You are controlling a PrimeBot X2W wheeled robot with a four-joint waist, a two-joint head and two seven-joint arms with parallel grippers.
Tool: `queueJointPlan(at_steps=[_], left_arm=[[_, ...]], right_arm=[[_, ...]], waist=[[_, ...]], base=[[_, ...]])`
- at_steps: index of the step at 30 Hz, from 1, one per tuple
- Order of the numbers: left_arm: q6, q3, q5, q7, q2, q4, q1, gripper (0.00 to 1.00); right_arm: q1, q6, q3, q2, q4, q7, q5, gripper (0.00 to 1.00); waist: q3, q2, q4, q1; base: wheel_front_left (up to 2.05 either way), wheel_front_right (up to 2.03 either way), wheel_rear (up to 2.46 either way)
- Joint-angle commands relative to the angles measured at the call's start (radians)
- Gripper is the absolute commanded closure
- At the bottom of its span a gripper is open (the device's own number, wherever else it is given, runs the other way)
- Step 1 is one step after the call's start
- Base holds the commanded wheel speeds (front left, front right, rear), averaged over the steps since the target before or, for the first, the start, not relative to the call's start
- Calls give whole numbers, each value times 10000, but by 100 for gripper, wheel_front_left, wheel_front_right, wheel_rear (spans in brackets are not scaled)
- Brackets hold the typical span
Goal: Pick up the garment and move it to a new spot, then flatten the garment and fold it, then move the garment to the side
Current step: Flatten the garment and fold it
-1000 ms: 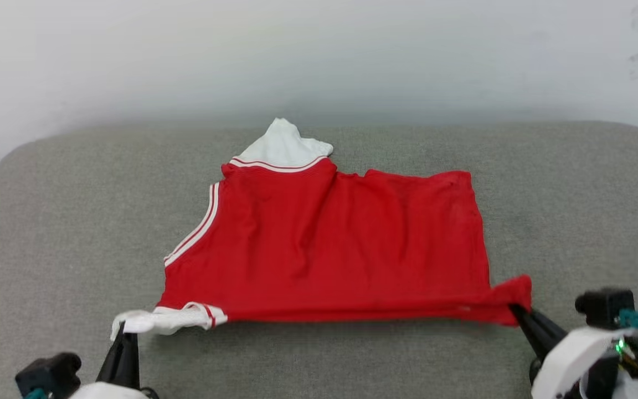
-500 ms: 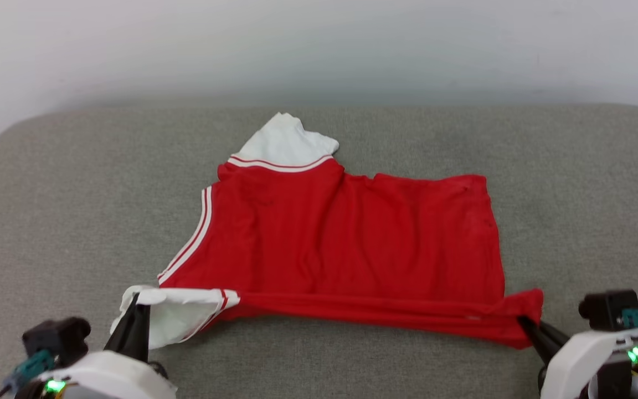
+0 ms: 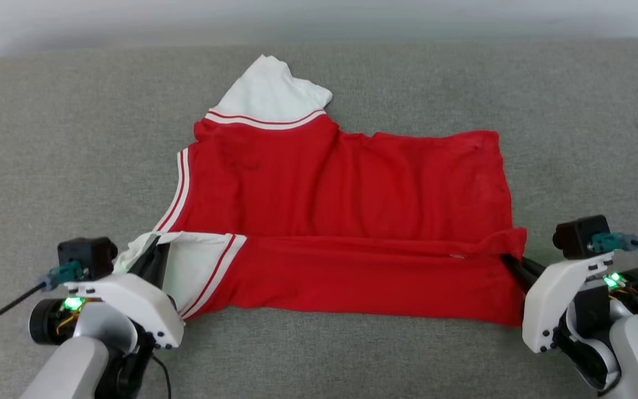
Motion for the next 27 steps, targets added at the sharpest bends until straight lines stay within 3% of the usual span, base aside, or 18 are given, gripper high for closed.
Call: queueJointPlan(at_steps=[1,3,4,5,6,7,8,14,20,27], left_arm=[[-142,-59,25,63,-36,276,-335,100],[-308,-140,-208,252,-210,674,-537,100],[-407,-166,-219,255,-258,818,-662,97],[-483,-197,-239,274,-295,962,-774,85],[-535,-206,-358,314,-402,1124,-828,68],[-588,-210,-402,281,-478,1270,-881,38],[-643,-219,-430,215,-520,1389,-935,0],[-871,-55,-654,-101,-694,1783,-1132,0],[-828,64,-716,206,-272,1504,-1012,0],[-514,107,-886,1687,872,58,-577,0]], right_arm=[[-308,-18,99,13,306,-128,89,98],[-556,-18,292,-23,673,-290,76,61],[-670,-18,338,24,878,-418,122,38],[-712,-18,442,17,1110,-485,68,4],[-749,-18,514,51,1307,-612,90,0],[-757,-20,594,118,1501,-698,179,0],[-752,-18,671,115,1673,-799,197,0],[-642,-18,773,25,1795,-1960,326,0],[-254,-15,363,83,1080,-3232,115,0],[677,-14,-857,707,-382,-4291,-550,0]], waist=[[224,-1,19,-2],[338,-1,21,-2],[374,-1,23,-2],[396,-1,29,-2],[410,-1,42,-2],[411,-1,54,-2],[404,-1,65,-2],[90,-1,127,-2],[-477,-1,51,-2],[-1149,-1,-103,-2]], base=[[0,0,0],[0,0,0],[0,0,0],[0,0,0],[0,0,0],[0,0,0],[0,0,0],[0,0,0],[0,0,0],[0,0,0]])
